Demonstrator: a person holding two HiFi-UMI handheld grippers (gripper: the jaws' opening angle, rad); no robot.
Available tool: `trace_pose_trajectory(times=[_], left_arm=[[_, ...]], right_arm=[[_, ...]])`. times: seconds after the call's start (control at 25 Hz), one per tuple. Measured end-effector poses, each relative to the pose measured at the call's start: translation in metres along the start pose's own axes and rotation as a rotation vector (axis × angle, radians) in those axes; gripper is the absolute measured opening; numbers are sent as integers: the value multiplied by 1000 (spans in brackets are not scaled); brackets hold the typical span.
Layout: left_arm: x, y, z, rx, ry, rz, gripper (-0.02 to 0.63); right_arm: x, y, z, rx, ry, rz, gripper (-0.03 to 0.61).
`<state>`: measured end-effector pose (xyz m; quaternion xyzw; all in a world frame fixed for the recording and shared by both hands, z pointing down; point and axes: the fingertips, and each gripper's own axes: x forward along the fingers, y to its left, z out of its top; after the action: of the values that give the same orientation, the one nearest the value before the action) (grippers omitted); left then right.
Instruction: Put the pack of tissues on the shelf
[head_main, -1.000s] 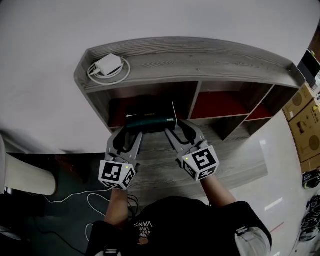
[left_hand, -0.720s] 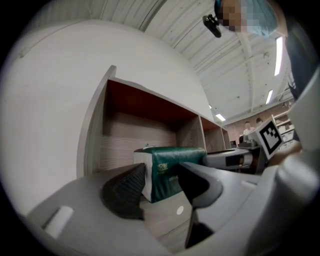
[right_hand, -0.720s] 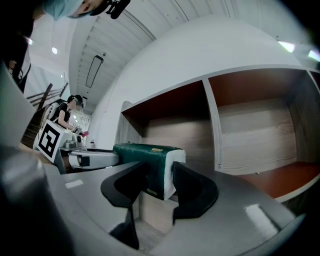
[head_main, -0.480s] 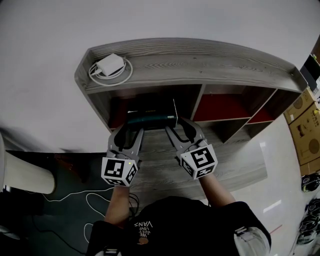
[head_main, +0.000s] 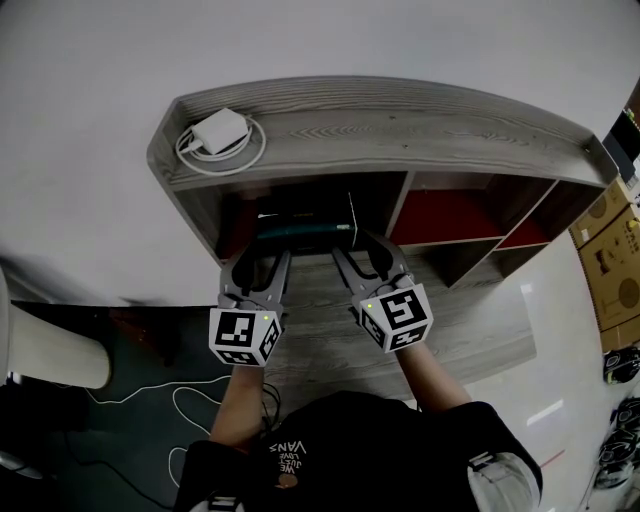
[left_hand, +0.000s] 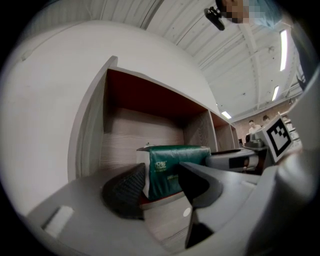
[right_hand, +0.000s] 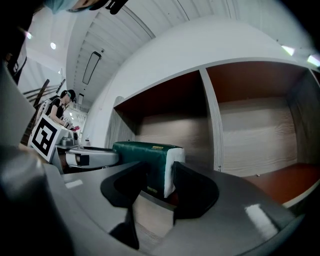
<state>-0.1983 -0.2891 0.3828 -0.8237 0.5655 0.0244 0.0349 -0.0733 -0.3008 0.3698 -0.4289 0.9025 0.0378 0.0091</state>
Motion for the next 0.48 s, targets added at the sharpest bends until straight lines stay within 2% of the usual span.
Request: trace_pose_trajectory(times=[0.48], left_arm=[[8,2,-3,-3,14,9,235]], right_arm=[[8,-6,-3,15,16,-22,170]])
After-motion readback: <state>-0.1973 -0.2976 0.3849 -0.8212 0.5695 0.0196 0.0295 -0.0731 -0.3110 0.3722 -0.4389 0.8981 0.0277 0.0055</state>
